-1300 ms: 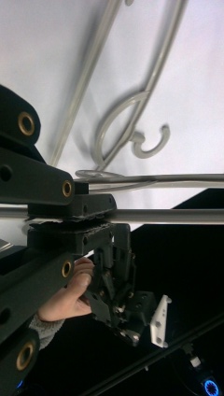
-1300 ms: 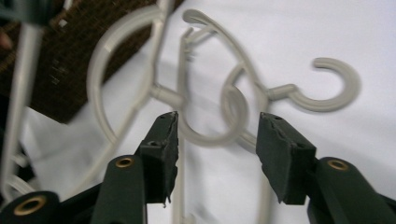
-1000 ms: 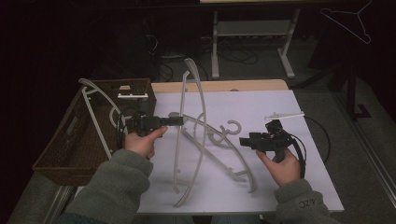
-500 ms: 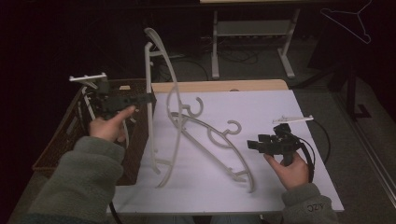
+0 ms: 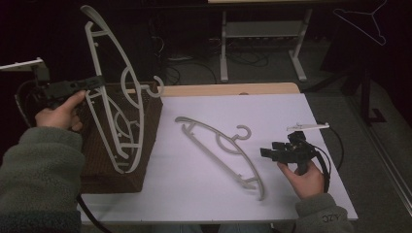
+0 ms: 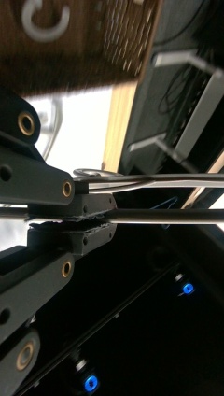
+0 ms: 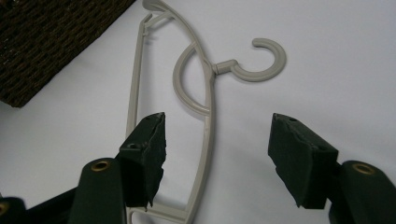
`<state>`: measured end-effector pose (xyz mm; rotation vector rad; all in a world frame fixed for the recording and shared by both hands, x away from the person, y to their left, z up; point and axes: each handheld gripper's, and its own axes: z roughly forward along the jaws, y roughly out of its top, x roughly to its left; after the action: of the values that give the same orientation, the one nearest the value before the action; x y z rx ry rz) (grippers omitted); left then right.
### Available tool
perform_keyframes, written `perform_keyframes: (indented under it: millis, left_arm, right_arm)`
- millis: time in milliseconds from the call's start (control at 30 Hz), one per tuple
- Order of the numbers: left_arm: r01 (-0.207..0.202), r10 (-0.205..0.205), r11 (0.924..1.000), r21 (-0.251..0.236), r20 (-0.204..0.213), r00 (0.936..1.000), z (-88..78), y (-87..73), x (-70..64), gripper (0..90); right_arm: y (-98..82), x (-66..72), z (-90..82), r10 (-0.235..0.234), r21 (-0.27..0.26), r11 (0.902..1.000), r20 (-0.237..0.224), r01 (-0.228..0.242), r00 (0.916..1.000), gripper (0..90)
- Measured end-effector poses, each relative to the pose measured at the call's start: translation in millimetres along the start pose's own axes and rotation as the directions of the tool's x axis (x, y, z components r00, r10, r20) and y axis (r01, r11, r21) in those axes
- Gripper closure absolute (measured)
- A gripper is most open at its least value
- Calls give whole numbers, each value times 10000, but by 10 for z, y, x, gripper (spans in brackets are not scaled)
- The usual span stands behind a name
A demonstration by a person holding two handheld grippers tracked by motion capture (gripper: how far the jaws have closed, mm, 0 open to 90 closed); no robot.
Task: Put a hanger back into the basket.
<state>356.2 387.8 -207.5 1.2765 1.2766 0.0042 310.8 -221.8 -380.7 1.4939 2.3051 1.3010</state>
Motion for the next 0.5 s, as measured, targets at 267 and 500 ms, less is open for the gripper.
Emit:
perform_keyframes:
  millis: [267, 500]
  left_arm:
    - [455, -489, 9984, -347, -1066, 9931, -141, 64, 432, 862]
    - [930, -965, 9952, -288, -1620, 9821, -94, -93, 828, 861]
  right_arm:
    - [-85, -62, -2, 277, 31, 9996, 18, -277, 9996, 356]
    - [-98, -58, -14, 286, 17, 9996, 17, -286, 9996, 357]
